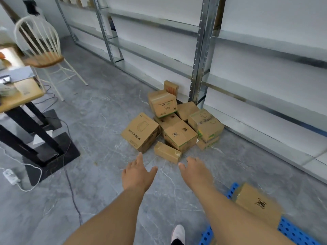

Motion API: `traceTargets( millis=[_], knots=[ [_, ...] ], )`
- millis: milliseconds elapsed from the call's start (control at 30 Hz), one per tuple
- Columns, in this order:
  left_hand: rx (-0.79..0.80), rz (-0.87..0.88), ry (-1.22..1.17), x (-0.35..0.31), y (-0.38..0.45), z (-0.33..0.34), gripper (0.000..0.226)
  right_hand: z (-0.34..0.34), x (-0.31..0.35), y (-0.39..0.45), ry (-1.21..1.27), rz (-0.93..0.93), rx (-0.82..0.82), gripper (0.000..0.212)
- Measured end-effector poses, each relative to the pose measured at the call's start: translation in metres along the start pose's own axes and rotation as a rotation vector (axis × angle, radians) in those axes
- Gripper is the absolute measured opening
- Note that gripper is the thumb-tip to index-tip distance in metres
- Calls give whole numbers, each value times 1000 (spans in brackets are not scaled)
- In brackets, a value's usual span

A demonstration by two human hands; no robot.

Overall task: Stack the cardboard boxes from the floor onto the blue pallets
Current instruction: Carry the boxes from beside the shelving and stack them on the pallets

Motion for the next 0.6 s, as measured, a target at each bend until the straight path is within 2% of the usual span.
traceTargets(
  millis=[200,333,600],
  knots=[
    [23,72,-59,-69,86,-4,80,-43,0,86,20,31,-40,45],
    [38,43,-71,-77,128,0,78,-58,3,126,46,27,-66,48],
    [82,48,-58,-78,190,11,65,-52,8,181,35,74,-10,45]
  ],
)
Point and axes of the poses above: each hand's wrist, its own y-axis towards the middle knuckle, its own z-axis out of the palm, x = y × z, the point moved 9 cm from there along y, towards the middle knuckle, and after that the axes turned 8 degrees about z, right-handed, at the moved point
